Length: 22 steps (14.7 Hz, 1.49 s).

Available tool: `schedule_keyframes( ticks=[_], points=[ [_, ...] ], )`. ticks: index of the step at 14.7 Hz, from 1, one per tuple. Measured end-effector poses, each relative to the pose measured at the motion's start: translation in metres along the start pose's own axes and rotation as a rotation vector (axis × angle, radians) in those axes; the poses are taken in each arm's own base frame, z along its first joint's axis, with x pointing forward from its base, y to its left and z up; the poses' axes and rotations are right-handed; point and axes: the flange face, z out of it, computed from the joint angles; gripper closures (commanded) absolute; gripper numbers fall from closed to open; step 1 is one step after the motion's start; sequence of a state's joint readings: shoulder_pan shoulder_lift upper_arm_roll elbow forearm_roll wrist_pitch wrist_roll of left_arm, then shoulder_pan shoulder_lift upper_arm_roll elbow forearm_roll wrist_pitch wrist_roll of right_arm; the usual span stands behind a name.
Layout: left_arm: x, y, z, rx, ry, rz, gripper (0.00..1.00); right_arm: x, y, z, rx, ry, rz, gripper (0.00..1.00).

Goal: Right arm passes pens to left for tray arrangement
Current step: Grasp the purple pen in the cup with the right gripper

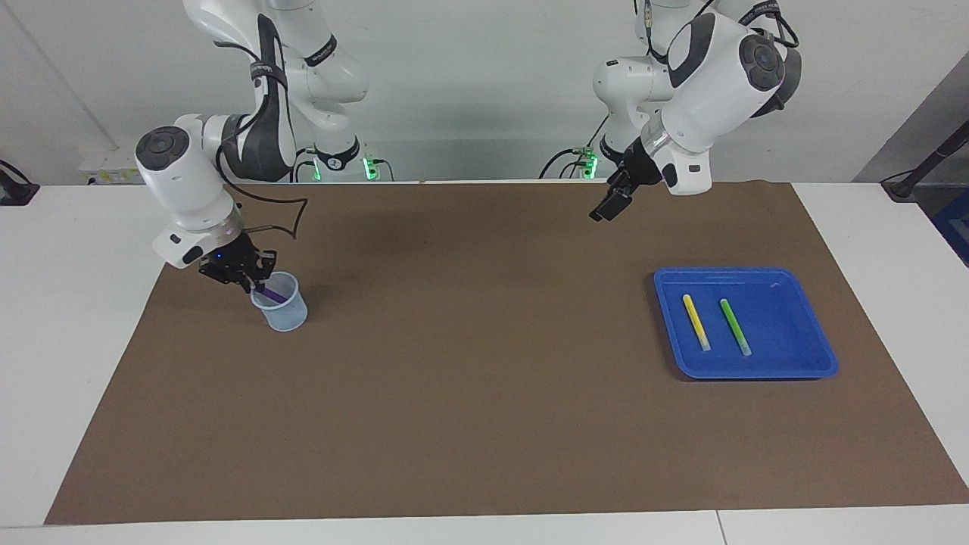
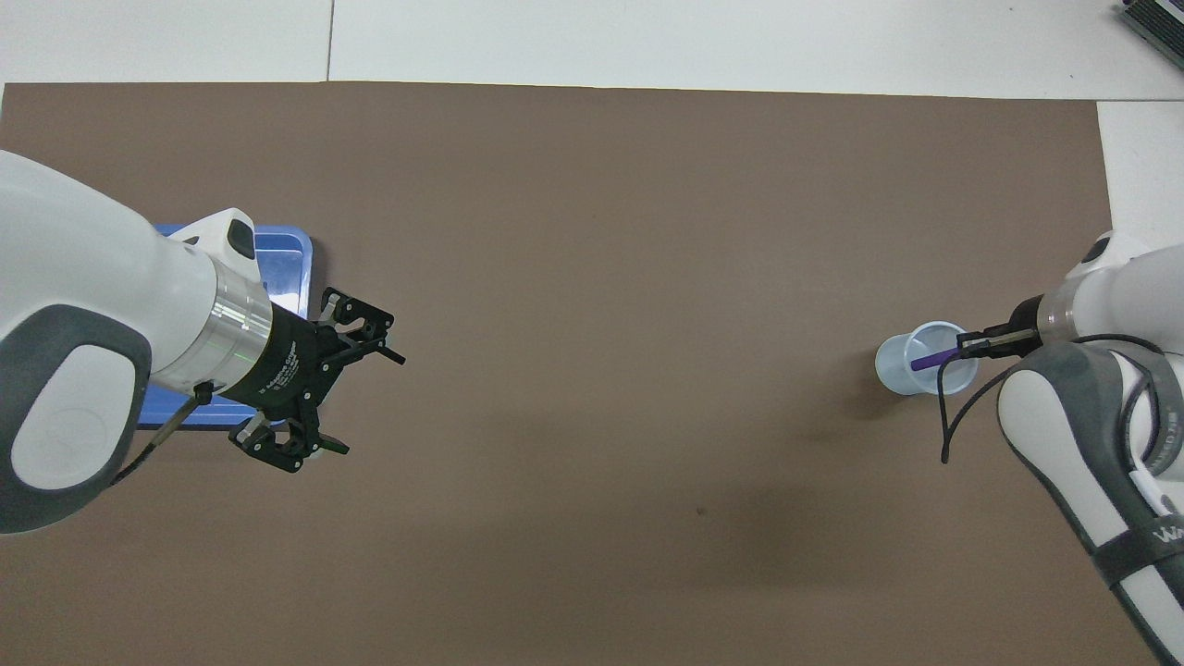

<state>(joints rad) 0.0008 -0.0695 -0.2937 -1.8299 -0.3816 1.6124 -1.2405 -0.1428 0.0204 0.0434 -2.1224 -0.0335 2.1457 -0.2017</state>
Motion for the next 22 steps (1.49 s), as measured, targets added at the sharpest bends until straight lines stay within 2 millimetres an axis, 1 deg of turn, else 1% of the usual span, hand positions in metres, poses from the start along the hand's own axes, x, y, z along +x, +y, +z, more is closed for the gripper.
schedule_keyframes(
  ticks=[6, 10, 13, 15, 18, 20, 22],
  points=[
    [0.000, 0.000, 0.000, -0.001, 0.000, -0.016, 0.00, 0.000, -0.005, -0.005, 0.007, -0.036, -0.008, 1.00],
    [0.000, 0.000, -0.001, -0.002, 0.001, -0.027, 0.00, 0.001, -0.006, -0.017, 0.012, -0.068, -0.004, 1.00],
    [-0.001, 0.000, -0.001, -0.002, 0.001, -0.032, 0.00, -0.001, -0.011, -0.028, 0.014, -0.089, 0.000, 1.00],
    [-0.001, 0.000, -0.001, -0.002, 0.001, -0.033, 0.00, -0.003, -0.020, -0.041, 0.014, -0.102, 0.002, 1.00],
    [-0.001, 0.000, -0.001, -0.002, 0.001, -0.036, 0.00, -0.005, -0.037, -0.071, 0.010, -0.108, 0.004, 1.00],
    [-0.001, 0.000, -0.001, -0.003, 0.002, -0.053, 0.00, -0.007, -0.042, -0.086, 0.007, -0.105, 0.002, 1.00],
    [-0.001, -0.001, -0.001, -0.003, 0.002, -0.069, 0.00, -0.010, -0.043, -0.096, 0.005, -0.099, 0.002, 1.00]
  ],
)
